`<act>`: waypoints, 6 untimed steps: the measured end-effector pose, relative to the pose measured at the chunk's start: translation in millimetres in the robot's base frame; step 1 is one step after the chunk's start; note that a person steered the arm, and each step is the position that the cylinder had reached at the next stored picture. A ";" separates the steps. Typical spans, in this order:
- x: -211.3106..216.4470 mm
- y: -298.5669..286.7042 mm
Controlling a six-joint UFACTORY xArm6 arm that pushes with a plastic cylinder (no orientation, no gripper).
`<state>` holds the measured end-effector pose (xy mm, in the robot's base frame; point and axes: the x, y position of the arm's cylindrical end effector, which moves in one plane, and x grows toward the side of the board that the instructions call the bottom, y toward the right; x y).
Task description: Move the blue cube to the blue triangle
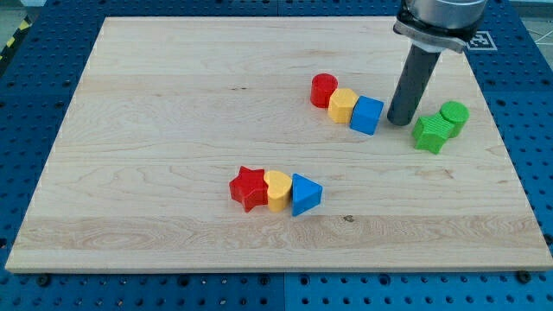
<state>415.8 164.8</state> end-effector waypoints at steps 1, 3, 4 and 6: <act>-17.0 -3.1; 7.4 -30.3; 9.1 -54.2; 14.5 -93.3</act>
<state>430.3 71.5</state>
